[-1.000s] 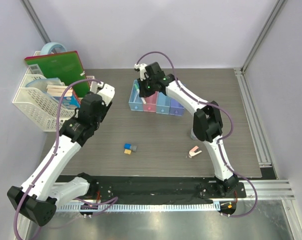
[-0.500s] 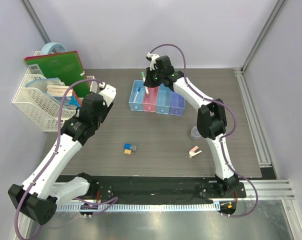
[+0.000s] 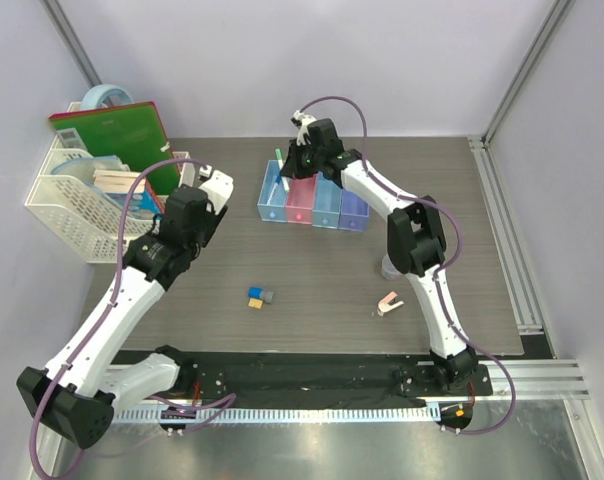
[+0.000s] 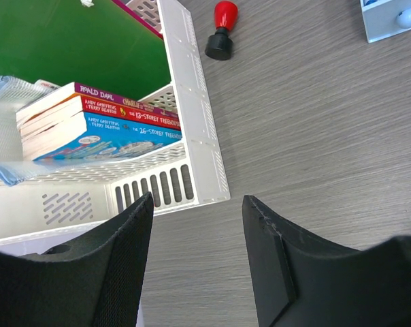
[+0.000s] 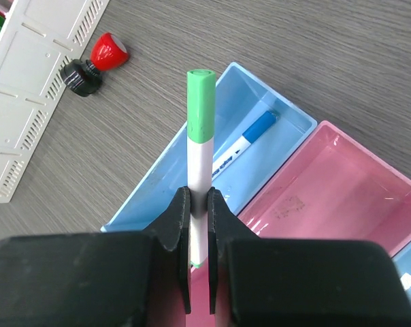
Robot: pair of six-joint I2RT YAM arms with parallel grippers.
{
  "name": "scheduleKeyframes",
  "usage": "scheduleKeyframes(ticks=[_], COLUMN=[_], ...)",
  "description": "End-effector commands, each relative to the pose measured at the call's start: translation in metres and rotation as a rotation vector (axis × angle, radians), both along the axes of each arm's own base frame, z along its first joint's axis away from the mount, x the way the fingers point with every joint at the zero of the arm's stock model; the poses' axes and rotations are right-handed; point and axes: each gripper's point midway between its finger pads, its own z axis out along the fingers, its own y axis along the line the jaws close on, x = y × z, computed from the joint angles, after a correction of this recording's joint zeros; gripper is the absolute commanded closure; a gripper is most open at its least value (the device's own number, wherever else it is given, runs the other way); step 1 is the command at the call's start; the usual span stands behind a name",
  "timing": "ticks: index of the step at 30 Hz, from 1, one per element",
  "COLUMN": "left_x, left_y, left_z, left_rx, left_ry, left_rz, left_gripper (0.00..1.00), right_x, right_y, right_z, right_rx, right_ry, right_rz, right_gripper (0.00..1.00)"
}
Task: Sort the stationery into containers
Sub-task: Place the pen in the storage box.
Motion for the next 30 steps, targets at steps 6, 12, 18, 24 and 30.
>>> scheduleKeyframes(ticks=[6,12,18,24,30], left_x=[0.002,0.004,0.003,0.003,0.004], left_y=[-0.005,-0.006,-0.006,-0.006,-0.006], left_z=[-0.003,-0.004,-0.006,-0.008,-0.013], left_rx=[0.000,0.000,0.001,0.006,0.019], left_ry=[0.016,0.017,0.020,0.026,0.040], left_rz=[-0.022,-0.025,-0.028,-0.028,-0.030], left_gripper=[0.44,0.44,0.44,0.44,0.44], right_x=[0.007,0.005,-0.003,-0.007,-0.011], right_y=[0.012,0.018,0.029,0.033,0.029], right_z=[0.007,0.022,0.024,-0.001,-0.006], right_rx=[0.046,0.080,0.100,0.072,0.047], right_ry=[-0.033,-0.039,-0.029,0.002,-0.001], right_rz=[0.009,0.016,0.033,0.039,0.051], right_gripper=[0.99,0.99,0.99,0.99,0.80])
